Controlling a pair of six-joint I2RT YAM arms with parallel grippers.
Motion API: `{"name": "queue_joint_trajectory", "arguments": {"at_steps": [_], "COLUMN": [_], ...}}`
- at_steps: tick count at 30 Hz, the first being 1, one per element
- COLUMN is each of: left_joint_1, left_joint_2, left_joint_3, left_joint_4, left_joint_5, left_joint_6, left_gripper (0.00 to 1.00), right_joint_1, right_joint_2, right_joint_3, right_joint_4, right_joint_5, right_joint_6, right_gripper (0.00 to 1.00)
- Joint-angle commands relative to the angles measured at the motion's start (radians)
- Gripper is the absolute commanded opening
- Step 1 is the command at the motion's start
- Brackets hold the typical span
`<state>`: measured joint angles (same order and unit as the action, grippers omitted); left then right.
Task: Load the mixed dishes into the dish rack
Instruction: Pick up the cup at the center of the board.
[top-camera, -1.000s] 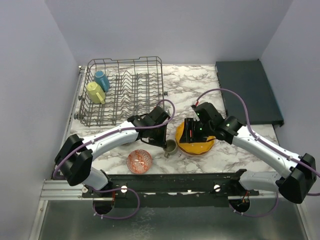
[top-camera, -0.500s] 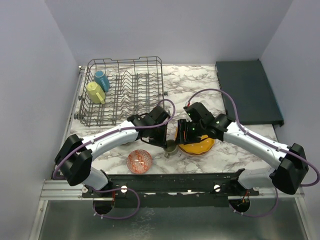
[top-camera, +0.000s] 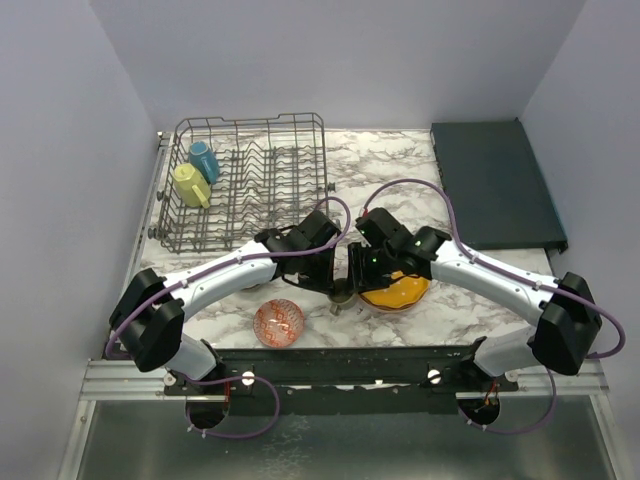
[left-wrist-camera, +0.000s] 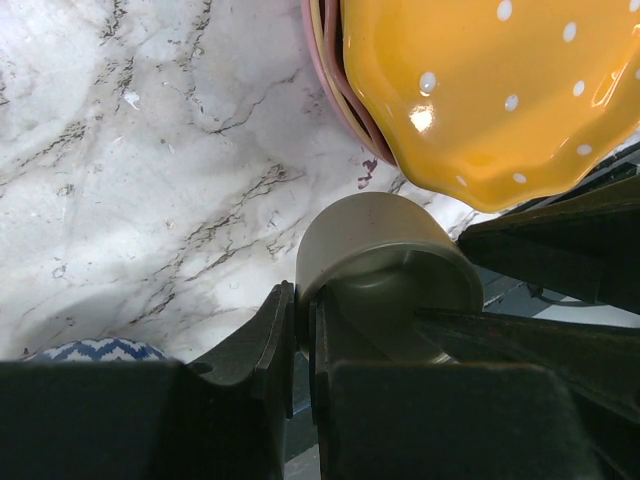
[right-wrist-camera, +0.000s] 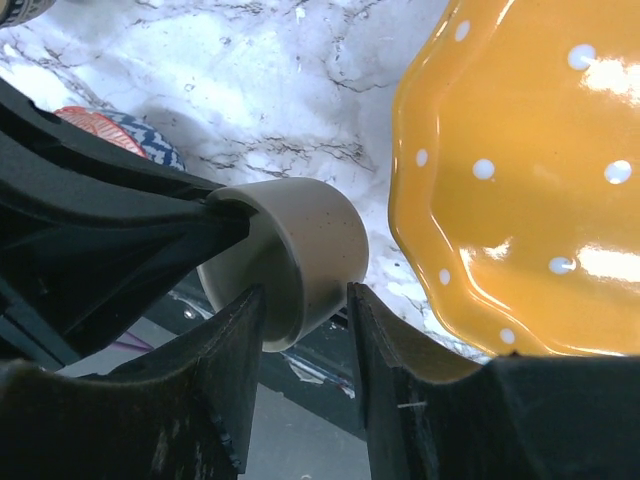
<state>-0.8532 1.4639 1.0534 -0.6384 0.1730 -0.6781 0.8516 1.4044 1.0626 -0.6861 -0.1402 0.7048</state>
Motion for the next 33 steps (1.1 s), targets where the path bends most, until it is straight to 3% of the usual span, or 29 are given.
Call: {"name": "queue_joint_trajectory", "arguments": {"at_steps": [1,5,11,15,21,24,33], "left_joint_1": [-0.009,-0.009,-0.009,-0.009,-0.009,-0.009,-0.009], "left_joint_2": [-0.039,-0.046,-0.054,-0.062,-0.072,-0.079,-0.099], "left_joint_3": [0.04,0.05,0.063,0.063,0.068,0.071,0.08], "left_joint_4": [-0.003,-0.002,-0.003,0.0,0.008,0.021,0.025], "left_joint_5": [0.009,0.009,0.022,0.025,0.05,0.064,0.072], "left_joint_6": [-0.018,-0.02,-0.024,-0.023,-0.016,-0.012,0.007], "left_gripper": [0.0,0.0,0.01,0.08,0.37,0.47,0.51], "right_joint_1": [0.012,0.021,0.035,0.038,0.041,0.042,0.043], "right_joint_2": [0.015,0.028,0.04,0.039,0.038,0.042,0.023], "right_joint_3": [0.031,0.035,0.036,0.033,0.032,0.031,0.015], "right_joint_4": [-0.036,-0.045,-0.056,-0.058,-0.061,-0.061,-0.068], "right_joint_5": [0.057,0.067,0.085,0.087,0.084,0.083,0.113], "right_joint_6": [0.016,0.019,0.025,0.03,0.034,0.032,0.043], "right_gripper": [0.42,0.38,0.21,0.13,0.02,0.01,0.01]}}
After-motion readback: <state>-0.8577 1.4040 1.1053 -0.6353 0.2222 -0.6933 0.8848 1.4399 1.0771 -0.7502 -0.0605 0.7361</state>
